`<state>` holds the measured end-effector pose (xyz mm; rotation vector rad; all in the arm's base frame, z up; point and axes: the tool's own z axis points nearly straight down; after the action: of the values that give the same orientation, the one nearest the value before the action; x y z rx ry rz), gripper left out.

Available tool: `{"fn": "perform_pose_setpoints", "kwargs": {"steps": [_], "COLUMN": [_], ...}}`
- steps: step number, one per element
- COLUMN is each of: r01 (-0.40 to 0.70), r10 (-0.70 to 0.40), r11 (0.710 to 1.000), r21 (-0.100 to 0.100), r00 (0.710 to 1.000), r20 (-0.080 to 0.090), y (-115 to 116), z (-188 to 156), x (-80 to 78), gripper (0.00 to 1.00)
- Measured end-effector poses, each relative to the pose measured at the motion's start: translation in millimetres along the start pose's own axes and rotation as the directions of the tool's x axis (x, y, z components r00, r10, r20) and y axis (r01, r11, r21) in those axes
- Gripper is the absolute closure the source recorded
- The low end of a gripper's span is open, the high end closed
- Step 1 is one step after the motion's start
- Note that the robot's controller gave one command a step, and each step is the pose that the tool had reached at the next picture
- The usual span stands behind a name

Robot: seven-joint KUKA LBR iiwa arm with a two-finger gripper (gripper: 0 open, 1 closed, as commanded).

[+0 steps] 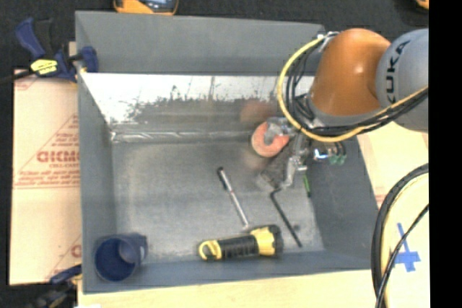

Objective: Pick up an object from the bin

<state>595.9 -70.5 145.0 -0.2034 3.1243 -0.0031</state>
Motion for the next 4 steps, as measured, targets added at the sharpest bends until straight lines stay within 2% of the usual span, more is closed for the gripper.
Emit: {"fn": "perform_pose_setpoints", "kwargs": {"steps": [1,2,3,4], "r01": [-0.256,0.064,0.467,0.150], "r10": [0.256,-0.064,-0.467,-0.151], "r11": [0.967,0.998,0.884,0.989], "r21": [0.000,0.002,0.006,-0.016], "r00": [0.967,0.998,0.884,0.988], "r20": [0.003,0.003,0.006,-0.036], "y": [-0.2,-10.8,-6.7,-6.3], "z": [-24.0,2.9,33.8,53.7], "x": [-0.1,-3.9,2.2,-34.6], "gripper": [0.00,0.00,0.00,1.00]}}
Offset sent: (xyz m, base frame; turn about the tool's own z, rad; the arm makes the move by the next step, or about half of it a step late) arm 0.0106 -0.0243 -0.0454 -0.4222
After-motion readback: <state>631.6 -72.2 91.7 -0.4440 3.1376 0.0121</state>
